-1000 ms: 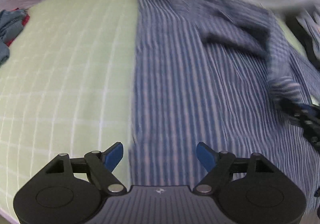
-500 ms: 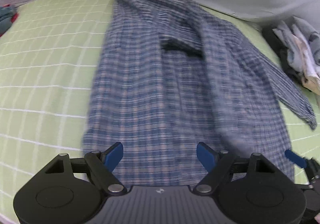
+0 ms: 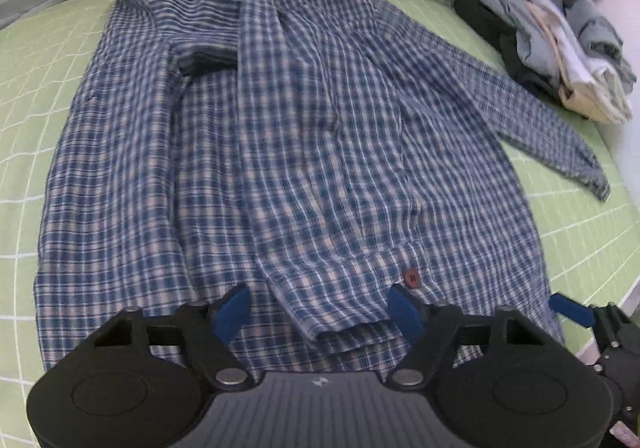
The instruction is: Fold clothes
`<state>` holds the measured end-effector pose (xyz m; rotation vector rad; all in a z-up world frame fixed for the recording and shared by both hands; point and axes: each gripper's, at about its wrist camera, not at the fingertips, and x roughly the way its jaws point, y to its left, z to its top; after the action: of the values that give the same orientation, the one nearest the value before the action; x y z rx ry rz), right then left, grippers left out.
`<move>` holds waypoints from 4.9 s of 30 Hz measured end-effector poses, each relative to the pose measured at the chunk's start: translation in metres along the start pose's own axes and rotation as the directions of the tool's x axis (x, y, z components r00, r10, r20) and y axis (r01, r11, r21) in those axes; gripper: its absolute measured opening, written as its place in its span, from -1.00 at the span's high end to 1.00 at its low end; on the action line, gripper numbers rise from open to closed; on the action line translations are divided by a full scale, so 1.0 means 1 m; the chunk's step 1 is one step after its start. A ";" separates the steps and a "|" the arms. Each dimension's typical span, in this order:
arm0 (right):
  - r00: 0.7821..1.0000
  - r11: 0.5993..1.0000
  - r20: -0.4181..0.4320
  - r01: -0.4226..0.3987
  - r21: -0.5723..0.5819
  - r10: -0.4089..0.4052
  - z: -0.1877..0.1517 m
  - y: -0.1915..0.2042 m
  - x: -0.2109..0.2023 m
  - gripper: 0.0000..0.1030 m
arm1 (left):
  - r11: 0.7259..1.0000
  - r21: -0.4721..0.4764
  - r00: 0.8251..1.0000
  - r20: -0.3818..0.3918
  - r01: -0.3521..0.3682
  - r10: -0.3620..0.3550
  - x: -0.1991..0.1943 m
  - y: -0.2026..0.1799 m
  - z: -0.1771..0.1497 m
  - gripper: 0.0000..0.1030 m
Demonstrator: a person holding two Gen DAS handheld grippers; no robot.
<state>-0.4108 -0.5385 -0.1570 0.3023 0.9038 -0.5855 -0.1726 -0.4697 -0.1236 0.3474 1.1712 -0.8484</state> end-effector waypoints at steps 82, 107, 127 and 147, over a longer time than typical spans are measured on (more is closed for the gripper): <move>0.970 0.886 0.087 0.170 0.432 -0.228 0.070 -0.141 0.057 -1.00 | 0.944 -0.244 0.974 -0.012 -0.223 0.227 -0.015 0.026 0.074 -0.42; 0.902 0.834 0.131 0.314 0.454 -0.411 0.152 -0.178 0.093 0.86 | 0.928 -0.218 0.952 -0.112 -0.302 0.284 0.064 0.059 0.123 -1.00; 0.970 0.963 0.213 -0.060 -0.261 0.118 0.192 0.034 0.087 -0.45 | 0.931 -0.213 0.954 -0.111 -0.297 0.279 0.059 0.056 0.115 -1.00; 0.966 0.970 0.149 0.190 0.154 -0.213 0.138 -0.089 0.069 -0.95 | 0.977 0.045 0.978 0.003 -0.208 0.208 0.044 -0.039 0.147 -1.00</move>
<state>-0.3410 -0.7004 -0.1314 0.2839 0.7396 -0.8528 -0.0986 -0.6072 -0.1002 0.4996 1.0972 -0.6922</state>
